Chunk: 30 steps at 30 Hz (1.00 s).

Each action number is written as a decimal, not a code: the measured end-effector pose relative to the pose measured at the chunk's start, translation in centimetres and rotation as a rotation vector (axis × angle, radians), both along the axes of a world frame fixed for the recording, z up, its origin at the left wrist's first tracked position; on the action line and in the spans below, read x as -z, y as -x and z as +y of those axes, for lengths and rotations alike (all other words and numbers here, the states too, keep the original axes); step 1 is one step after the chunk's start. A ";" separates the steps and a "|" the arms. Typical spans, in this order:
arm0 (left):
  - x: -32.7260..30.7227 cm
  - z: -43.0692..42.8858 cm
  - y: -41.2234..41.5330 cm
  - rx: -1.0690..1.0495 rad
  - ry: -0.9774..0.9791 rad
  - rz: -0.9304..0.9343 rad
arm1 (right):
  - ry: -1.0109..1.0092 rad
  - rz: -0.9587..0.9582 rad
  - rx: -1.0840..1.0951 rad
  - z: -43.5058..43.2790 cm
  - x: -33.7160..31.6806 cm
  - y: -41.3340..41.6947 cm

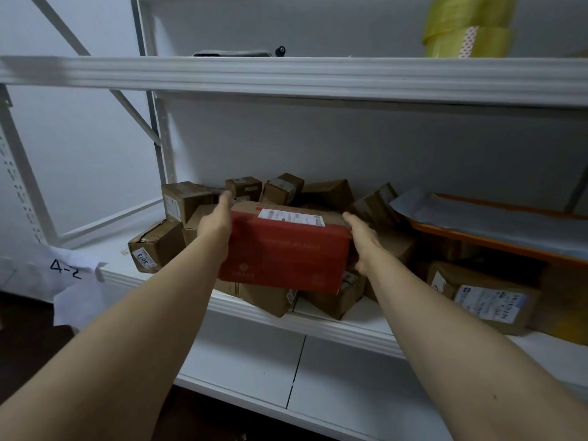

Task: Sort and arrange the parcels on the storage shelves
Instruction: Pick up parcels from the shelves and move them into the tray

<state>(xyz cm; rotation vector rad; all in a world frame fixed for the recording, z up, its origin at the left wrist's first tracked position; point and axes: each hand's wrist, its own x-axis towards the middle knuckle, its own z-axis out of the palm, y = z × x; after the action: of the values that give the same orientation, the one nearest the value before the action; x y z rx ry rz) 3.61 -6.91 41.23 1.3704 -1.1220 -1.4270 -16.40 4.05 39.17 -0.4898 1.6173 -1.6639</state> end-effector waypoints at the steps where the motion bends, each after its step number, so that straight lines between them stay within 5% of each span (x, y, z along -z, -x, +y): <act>1: 0.2 0.0 0.0 0.034 -0.020 -0.020 | -0.032 0.021 -0.008 0.0 0.1 -0.2; 20: -0.3 0.0 0.5 0.073 0.139 -0.128 | -0.125 0.418 0.007 1.1 -1.9 -0.1; 26: 0.7 0.3 0.5 0.084 0.057 -0.028 | -0.002 0.051 -0.047 2.1 -1.2 -0.7; 30: 1.2 0.1 1.1 0.035 0.004 0.022 | -0.038 0.000 -0.027 2.3 -1.6 -0.4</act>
<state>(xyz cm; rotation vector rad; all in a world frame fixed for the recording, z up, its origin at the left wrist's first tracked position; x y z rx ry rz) 2.56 -6.80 40.05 1.3349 -1.1394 -1.4608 -15.97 6.40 40.79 -0.4906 1.6321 -1.6101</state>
